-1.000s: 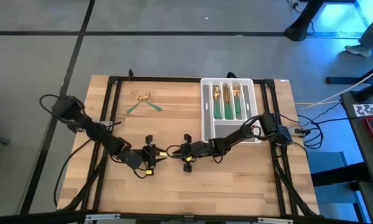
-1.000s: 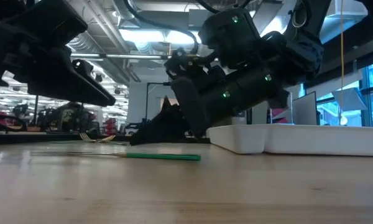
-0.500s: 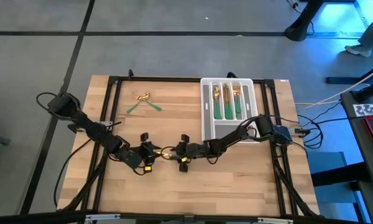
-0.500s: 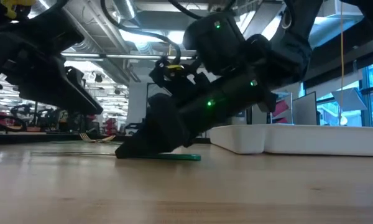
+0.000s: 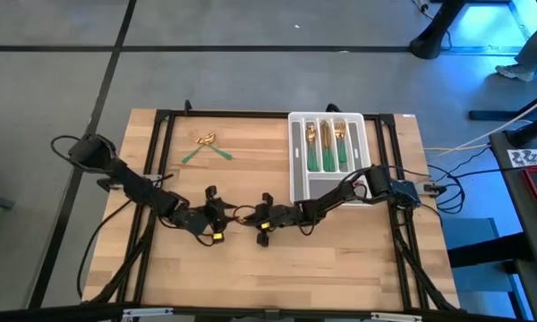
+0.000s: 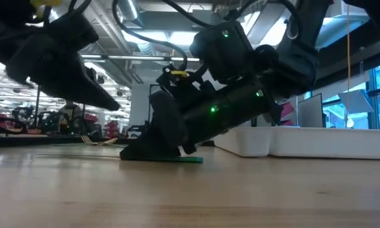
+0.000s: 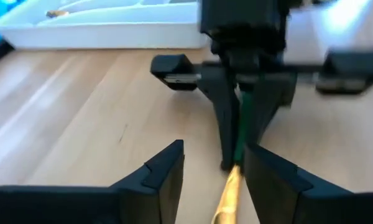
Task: Sort silverware
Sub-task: Put the green knife into the silverware tray, then put the green fork into the silverware tray
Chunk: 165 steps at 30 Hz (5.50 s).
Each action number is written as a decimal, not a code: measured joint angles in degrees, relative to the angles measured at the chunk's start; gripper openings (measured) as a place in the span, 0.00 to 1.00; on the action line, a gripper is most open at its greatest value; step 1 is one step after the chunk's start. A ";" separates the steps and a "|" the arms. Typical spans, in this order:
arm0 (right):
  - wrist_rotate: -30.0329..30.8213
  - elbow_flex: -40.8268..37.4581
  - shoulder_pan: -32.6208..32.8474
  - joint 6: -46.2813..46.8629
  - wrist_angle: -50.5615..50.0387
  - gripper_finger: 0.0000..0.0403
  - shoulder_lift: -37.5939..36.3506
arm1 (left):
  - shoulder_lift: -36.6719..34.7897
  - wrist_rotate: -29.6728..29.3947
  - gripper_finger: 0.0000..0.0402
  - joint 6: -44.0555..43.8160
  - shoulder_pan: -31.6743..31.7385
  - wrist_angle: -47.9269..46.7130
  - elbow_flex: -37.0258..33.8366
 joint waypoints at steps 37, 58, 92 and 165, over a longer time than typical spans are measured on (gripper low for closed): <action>-3.05 -1.75 -1.09 7.02 0.67 0.07 -7.62 | 16.42 3.79 0.37 6.56 -0.17 0.50 0.20; -8.27 -1.31 -1.07 4.17 3.05 0.23 -7.85 | 16.95 3.77 0.02 6.24 -0.83 3.81 -0.07; 10.59 19.73 4.40 8.13 -56.95 0.03 -8.83 | 13.14 -0.59 0.30 0.28 -1.15 0.85 -0.26; 20.66 -1.77 -1.21 16.45 -86.48 0.28 -45.64 | -17.81 15.82 0.34 -6.64 41.65 -46.06 6.27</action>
